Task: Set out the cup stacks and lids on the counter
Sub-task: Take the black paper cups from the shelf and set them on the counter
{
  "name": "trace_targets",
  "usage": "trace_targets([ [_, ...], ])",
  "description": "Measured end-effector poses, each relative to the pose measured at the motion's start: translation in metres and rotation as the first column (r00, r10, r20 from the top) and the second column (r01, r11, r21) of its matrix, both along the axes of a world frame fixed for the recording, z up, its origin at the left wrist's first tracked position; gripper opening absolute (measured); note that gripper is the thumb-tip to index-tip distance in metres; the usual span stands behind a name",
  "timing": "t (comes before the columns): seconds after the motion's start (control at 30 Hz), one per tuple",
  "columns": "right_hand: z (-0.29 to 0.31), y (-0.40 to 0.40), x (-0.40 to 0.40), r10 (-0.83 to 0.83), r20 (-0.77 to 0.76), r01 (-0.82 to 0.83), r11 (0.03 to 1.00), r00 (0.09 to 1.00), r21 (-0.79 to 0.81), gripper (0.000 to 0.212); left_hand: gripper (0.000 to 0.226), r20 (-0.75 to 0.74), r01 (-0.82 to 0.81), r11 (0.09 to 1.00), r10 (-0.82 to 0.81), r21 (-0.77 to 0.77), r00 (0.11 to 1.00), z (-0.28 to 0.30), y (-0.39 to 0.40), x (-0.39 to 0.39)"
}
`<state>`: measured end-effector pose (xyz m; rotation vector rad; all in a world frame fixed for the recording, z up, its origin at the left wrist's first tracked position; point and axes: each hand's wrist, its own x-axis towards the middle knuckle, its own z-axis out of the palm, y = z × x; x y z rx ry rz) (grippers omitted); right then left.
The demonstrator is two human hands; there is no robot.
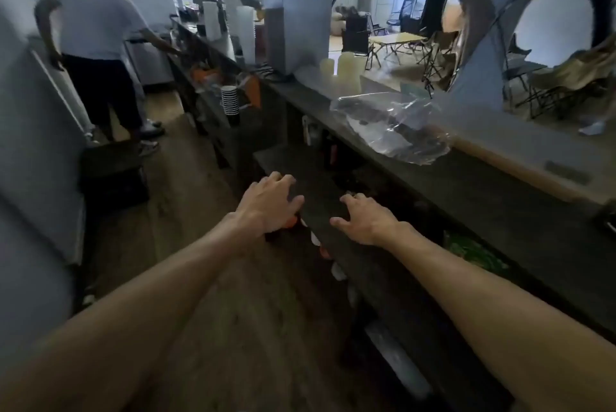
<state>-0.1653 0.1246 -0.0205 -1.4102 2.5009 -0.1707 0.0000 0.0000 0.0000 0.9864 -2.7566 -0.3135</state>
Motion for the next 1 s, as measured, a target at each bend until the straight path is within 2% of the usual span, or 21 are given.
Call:
trace_targets([
  [0.23,-0.021,-0.157,0.013,0.002,-0.004,-0.002,1.0,1.0,0.016,0.068,0.046,-0.022,-0.038,0.997,0.04,0.06,0.999,-0.026,-0.148,0.022],
  [0.43,-0.01,-0.316,0.028,0.023,-0.008,-0.023,0.999,1.0,-0.035,0.067,0.049,-0.032,-0.026,0.997,0.028,0.069,0.999,-0.024,-0.306,0.037],
  [0.63,0.006,-0.454,0.022,0.058,0.037,-0.058,0.998,0.998,-0.018,0.067,0.051,-0.041,-0.053,0.987,0.06,0.152,0.997,-0.026,-0.444,0.043],
  [0.83,-0.022,-0.603,-0.008,0.123,0.074,-0.125,0.992,0.99,0.019,0.061,0.047,-0.029,-0.065,0.981,0.071,0.184,0.997,-0.052,-0.583,0.008],
  [1.0,-0.054,-0.737,-0.048,0.104,0.107,-0.106,0.994,0.989,0.018,0.057,0.045,0.005,-0.097,0.967,0.098,0.237,0.995,-0.078,-0.709,-0.045],
])
